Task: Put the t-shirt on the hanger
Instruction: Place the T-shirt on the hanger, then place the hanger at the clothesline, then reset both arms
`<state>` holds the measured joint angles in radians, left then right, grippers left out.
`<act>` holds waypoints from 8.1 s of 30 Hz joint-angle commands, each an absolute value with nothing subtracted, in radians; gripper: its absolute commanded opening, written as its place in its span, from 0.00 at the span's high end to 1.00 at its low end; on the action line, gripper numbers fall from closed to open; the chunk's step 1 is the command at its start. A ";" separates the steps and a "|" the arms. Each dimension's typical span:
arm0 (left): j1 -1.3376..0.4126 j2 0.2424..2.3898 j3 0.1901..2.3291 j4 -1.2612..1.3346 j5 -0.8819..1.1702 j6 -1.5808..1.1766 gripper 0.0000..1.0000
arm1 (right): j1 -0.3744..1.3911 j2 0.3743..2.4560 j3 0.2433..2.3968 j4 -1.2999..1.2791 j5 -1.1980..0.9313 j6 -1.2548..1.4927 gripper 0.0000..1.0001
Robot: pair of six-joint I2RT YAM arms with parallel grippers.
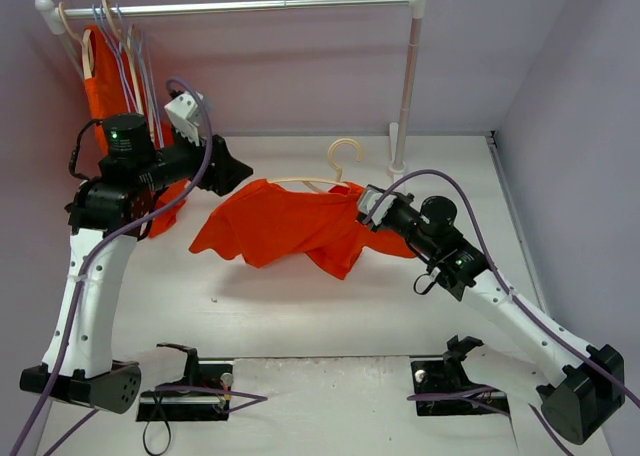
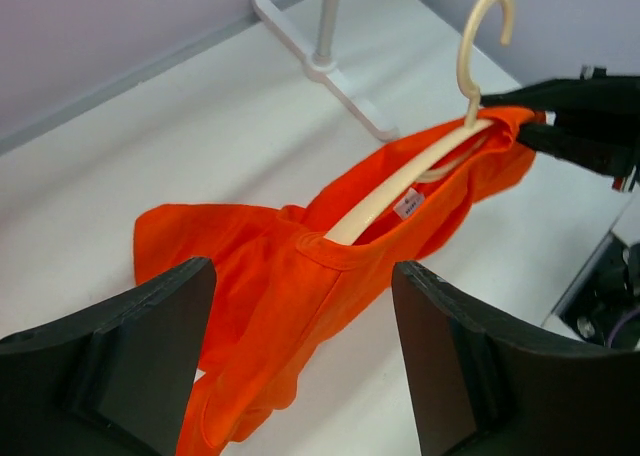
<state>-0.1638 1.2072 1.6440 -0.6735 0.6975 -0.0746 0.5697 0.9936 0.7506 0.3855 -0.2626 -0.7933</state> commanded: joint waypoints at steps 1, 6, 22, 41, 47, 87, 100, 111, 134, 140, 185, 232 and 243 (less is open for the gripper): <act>-0.160 1.256 1.649 -0.736 0.819 0.093 0.28 | 0.565 0.992 0.761 0.518 -0.305 -0.781 1.00; -0.163 1.278 1.628 -0.782 0.824 0.164 0.27 | 0.566 1.000 0.764 0.506 -0.325 -0.778 1.00; -0.210 1.362 1.661 -0.929 0.948 0.258 0.24 | 0.565 1.002 0.775 0.494 -0.357 -0.779 1.00; -0.299 1.396 1.704 -0.946 0.896 0.273 0.62 | 0.566 1.003 0.787 0.486 -0.374 -0.776 1.00; -0.318 1.382 1.683 -0.933 0.882 0.287 0.96 | 0.566 1.006 0.796 0.480 -0.380 -0.779 1.00; -0.457 1.361 1.625 -0.838 0.825 0.258 1.00 | 0.583 1.032 0.841 0.483 -0.370 -0.821 0.99; -0.457 1.124 1.477 -0.588 0.581 0.219 1.00 | 0.577 0.971 0.871 0.327 -0.239 -0.792 0.44; -0.457 1.121 1.581 -0.528 0.239 0.216 1.00 | 0.577 0.867 0.945 0.321 -0.155 -0.715 0.12; -0.626 1.409 1.903 -0.995 -0.442 0.204 1.00 | 0.577 0.785 0.859 0.334 -0.049 -0.643 0.00; -0.629 1.293 1.789 -0.772 -0.285 0.184 1.00 | 0.577 0.781 0.844 0.334 -0.043 -0.626 0.00; -0.444 1.483 1.788 0.123 -0.753 0.809 1.00 | 0.580 0.758 0.818 0.356 -0.132 -0.534 0.00; -0.178 1.600 2.088 -0.330 -0.445 0.434 0.30 | 0.583 0.787 0.795 0.330 -0.215 -0.462 0.00; -0.178 1.284 2.047 -0.632 -0.056 0.072 0.23 | 0.583 0.715 0.839 0.285 -0.069 -0.344 0.00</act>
